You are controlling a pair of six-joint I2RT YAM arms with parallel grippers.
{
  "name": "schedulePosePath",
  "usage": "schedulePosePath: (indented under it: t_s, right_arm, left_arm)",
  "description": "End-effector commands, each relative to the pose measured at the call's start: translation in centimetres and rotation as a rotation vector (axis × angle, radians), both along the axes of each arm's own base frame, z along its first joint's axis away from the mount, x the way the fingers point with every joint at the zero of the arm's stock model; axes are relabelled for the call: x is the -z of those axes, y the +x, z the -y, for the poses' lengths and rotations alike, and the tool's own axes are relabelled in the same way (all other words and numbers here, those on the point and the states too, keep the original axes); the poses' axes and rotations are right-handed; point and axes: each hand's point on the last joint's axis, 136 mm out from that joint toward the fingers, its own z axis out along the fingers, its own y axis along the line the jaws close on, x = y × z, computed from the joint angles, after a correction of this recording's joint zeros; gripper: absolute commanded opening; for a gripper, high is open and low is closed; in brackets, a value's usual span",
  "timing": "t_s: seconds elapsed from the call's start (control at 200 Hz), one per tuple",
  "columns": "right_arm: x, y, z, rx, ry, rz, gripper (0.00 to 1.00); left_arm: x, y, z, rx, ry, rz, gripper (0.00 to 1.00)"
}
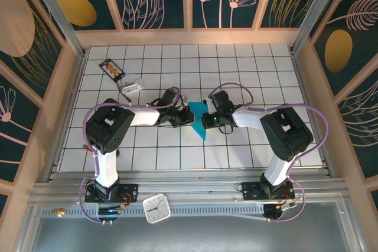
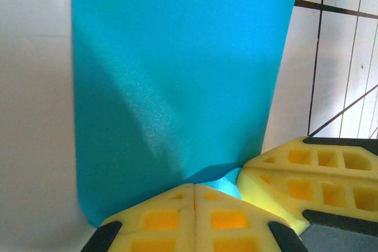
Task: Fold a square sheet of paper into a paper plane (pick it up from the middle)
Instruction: Third fold the triangle at the center of the table.
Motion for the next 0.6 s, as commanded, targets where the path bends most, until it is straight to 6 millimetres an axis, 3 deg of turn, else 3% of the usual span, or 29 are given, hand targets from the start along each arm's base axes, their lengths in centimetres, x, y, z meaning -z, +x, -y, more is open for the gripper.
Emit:
schedulePosePath:
  t_s: [0.0, 0.19, 0.34, 0.595]
  right_arm:
    - [4.5, -3.0, 3.3, 0.017, -0.160, -0.135, 0.00]
    - [4.3, -2.8, 3.2, 0.017, -0.158, -0.128, 0.00]
    - [3.0, -2.0, 2.5, 0.015, -0.131, -0.103, 0.00]
    - [-1.4, 0.1, 1.7, 0.025, -0.102, -0.013, 0.10]
  left_arm:
    - [2.5, -1.3, -1.4, 0.006, 0.064, -0.044, 0.00]
    - [3.9, -2.2, -2.6, 0.023, 0.126, -0.062, 0.00]
    - [5.3, -3.2, -3.6, 0.038, 0.181, -0.091, 0.00]
    - [6.4, -3.7, -4.9, 0.050, 0.257, -0.095, 0.00]
